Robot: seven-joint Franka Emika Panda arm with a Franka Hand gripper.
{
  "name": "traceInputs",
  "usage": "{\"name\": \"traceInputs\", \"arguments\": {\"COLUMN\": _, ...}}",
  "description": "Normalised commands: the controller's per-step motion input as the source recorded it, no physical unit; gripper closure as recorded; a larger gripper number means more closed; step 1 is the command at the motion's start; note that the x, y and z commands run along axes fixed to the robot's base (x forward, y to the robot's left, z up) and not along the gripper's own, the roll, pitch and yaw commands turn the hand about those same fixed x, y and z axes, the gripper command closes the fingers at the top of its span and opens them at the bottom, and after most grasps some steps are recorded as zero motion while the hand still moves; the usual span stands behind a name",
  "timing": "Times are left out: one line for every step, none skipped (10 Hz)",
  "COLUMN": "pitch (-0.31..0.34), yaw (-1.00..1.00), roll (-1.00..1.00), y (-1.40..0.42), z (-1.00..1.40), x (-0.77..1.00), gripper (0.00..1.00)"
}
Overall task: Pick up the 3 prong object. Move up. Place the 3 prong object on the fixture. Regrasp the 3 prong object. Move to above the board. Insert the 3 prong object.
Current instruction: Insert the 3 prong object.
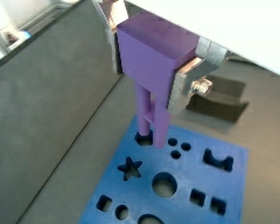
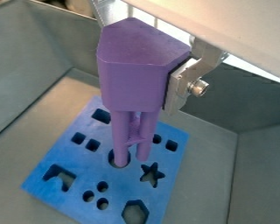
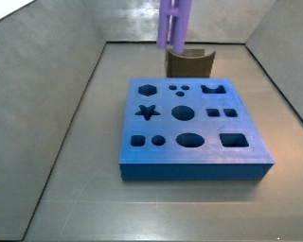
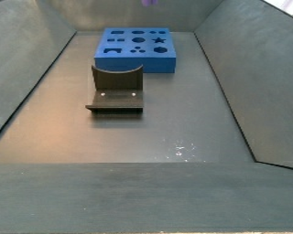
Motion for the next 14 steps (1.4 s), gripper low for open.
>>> {"name": "traceInputs", "arguments": {"pitch": 0.000, "yaw": -0.72, "roll": -0.30, "y": -0.09, "z": -0.01, "x": 0.00, "gripper": 1.00}}
{"name": "traceInputs", "arguments": {"pitch": 0.014, "yaw": -0.61, "roll": -0.42, "y": 0.00, "z": -0.08, "x": 0.09, "gripper": 1.00}}
{"name": "traceInputs", "arguments": {"pitch": 0.026, "yaw": -0.34, "roll": -0.49, "y": 0.21, "z": -0.11, "x": 0.12, "gripper": 1.00}}
{"name": "traceInputs", "arguments": {"pitch": 0.079, "yaw": -0.21, "roll": -0.39, "y": 0.47, "z": -0.37, "x": 0.20, "gripper": 1.00}}
{"name": "traceInputs", "arguments": {"pitch": 0.126, "yaw": -0.21, "roll": -0.24, "y": 0.57, "z": -0.63, "x": 0.25, "gripper": 1.00}}
{"name": "traceInputs", "arguments": {"pitch": 0.141, "yaw": -0.43, "roll": -0.06, "y": 0.46, "z": -0.67, "x": 0.36, "gripper": 1.00}}
{"name": "traceInputs", "arguments": {"pitch": 0.127, "yaw": -0.66, "roll": 0.01, "y": 0.35, "z": -0.80, "x": 0.37, "gripper": 1.00}}
{"name": "traceInputs", "arguments": {"pitch": 0.069, "yaw": -0.81, "roll": 0.02, "y": 0.26, "z": -0.82, "x": 0.24, "gripper": 1.00}}
{"name": "traceInputs", "arguments": {"pitch": 0.000, "yaw": -0.94, "roll": 0.00, "y": 0.13, "z": -0.73, "x": 0.12, "gripper": 1.00}}
{"name": "traceInputs", "arguments": {"pitch": 0.000, "yaw": -0.97, "roll": 0.00, "y": 0.10, "z": -0.71, "x": 0.09, "gripper": 1.00}}
{"name": "traceInputs", "arguments": {"pitch": 0.021, "yaw": -0.95, "roll": 0.00, "y": 0.08, "z": -0.42, "x": 0.03, "gripper": 1.00}}
{"name": "traceInputs", "arguments": {"pitch": 0.111, "yaw": -0.81, "roll": 0.00, "y": 0.13, "z": 0.00, "x": 0.08, "gripper": 1.00}}
{"name": "traceInputs", "arguments": {"pitch": 0.143, "yaw": -0.52, "roll": -0.14, "y": 0.25, "z": 0.28, "x": 0.21, "gripper": 1.00}}
{"name": "traceInputs", "arguments": {"pitch": 0.136, "yaw": -0.45, "roll": -0.11, "y": 0.24, "z": 0.17, "x": 0.33, "gripper": 1.00}}
